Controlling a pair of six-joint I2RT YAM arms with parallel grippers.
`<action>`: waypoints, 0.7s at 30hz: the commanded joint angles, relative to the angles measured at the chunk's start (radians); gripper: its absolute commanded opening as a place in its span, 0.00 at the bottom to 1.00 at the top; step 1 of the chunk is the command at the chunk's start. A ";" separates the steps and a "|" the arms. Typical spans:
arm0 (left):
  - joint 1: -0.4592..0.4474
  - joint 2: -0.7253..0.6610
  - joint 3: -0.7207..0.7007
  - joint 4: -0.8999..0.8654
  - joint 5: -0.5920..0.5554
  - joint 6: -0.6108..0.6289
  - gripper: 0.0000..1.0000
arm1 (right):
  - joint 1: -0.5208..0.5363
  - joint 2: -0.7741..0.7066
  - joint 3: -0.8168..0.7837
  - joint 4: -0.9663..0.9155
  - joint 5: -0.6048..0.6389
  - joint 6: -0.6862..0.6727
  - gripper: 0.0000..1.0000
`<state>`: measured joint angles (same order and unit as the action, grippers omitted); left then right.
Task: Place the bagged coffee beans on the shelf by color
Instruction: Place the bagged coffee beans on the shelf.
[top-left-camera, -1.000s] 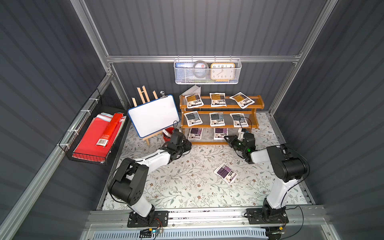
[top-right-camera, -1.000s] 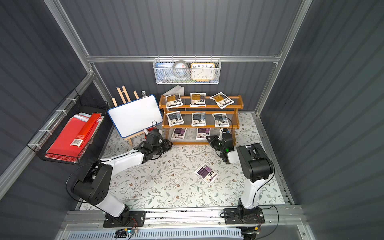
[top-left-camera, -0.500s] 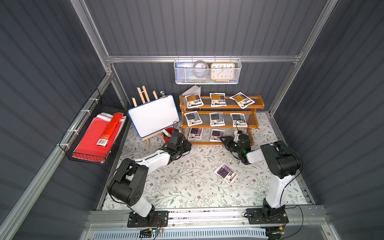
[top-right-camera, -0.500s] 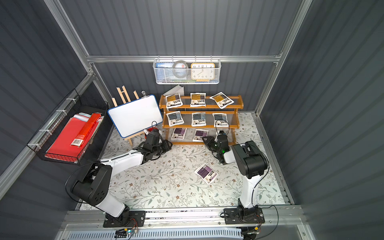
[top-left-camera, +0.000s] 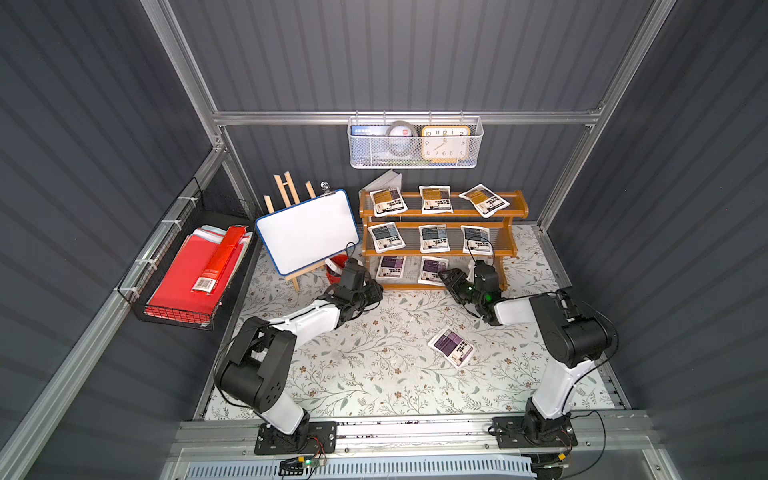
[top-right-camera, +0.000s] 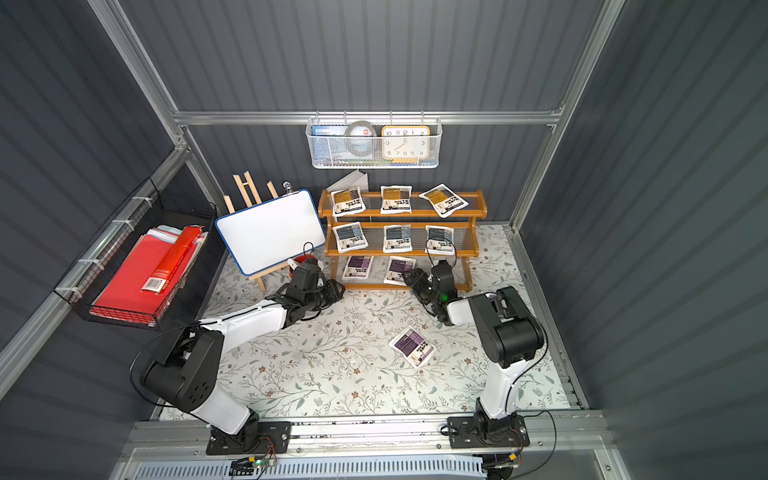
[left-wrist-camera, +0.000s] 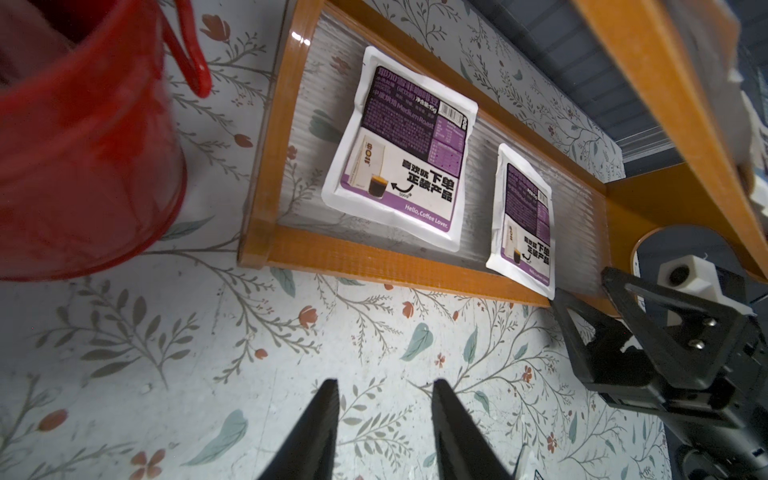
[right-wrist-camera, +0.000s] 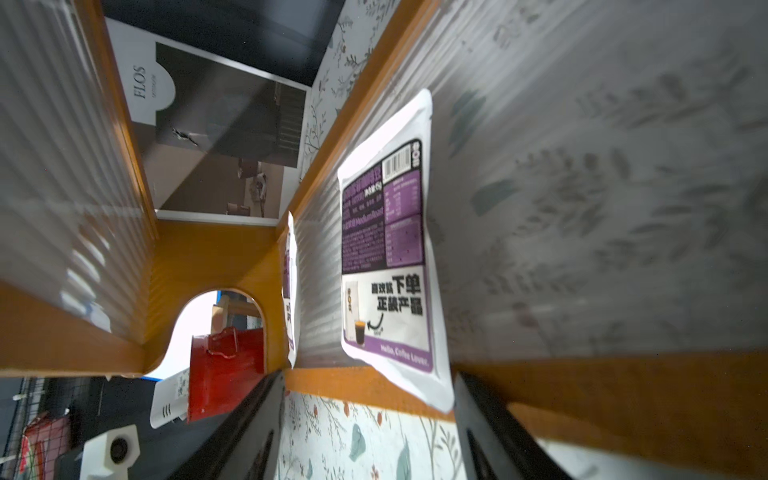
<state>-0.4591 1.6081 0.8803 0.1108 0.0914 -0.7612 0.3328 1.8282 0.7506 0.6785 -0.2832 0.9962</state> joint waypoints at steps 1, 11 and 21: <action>-0.001 0.001 0.009 -0.016 -0.001 0.029 0.43 | 0.004 -0.059 -0.056 -0.115 0.066 -0.060 0.70; -0.013 0.065 0.008 0.017 -0.050 0.059 0.44 | 0.245 -0.468 -0.152 -0.557 0.215 -0.437 0.62; -0.124 0.244 0.187 -0.021 -0.003 0.184 0.46 | 0.309 -0.818 -0.345 -0.835 0.289 -0.419 0.11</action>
<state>-0.5526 1.8229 0.9985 0.1097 0.0639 -0.6571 0.6369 1.0378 0.4366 -0.0410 -0.0246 0.5896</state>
